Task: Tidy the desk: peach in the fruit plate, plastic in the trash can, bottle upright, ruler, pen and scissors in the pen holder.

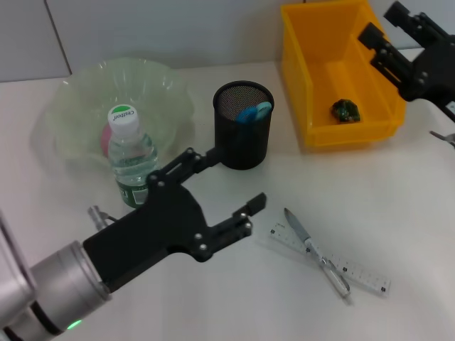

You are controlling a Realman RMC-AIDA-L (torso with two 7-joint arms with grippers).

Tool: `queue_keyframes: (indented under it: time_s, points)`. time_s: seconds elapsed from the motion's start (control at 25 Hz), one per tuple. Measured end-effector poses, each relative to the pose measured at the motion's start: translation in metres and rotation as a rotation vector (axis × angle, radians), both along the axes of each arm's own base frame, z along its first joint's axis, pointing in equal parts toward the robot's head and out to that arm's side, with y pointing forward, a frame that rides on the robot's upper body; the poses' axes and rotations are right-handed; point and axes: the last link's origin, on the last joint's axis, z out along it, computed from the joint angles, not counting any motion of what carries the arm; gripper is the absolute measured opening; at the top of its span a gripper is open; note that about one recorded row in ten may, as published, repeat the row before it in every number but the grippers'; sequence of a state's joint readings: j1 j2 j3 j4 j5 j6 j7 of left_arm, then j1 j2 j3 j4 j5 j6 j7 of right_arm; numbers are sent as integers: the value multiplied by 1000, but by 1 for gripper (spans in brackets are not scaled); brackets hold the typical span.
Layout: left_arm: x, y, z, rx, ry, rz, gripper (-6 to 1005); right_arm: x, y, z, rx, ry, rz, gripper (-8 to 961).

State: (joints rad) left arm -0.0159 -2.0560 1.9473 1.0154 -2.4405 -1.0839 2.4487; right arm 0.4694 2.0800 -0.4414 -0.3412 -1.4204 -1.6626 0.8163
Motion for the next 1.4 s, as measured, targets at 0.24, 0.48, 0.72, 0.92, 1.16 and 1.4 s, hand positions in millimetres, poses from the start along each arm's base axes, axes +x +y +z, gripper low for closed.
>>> queue_keyframes:
  time_s: [0.24,0.48,0.72,0.92,1.16,1.4]
  points:
    - [-6,-1,7,7,-20,1,785,10,-10,11,-31,8,-22,639]
    - [-10,-5,3,-11,24,-23,785,13,-15,21,-157,1,-37,674]
    - [-13,-11,-2,-62,66,-43,785,12,-16,30,-354,-79,-80,709]
    - [-23,-11,-3,-116,111,-16,785,5,-11,36,-577,-255,-185,738]
    - [-32,-9,0,-140,133,24,785,-12,8,49,-783,-372,-379,773]
    - [-38,-7,0,-145,138,46,785,-35,23,45,-937,-466,-450,818]
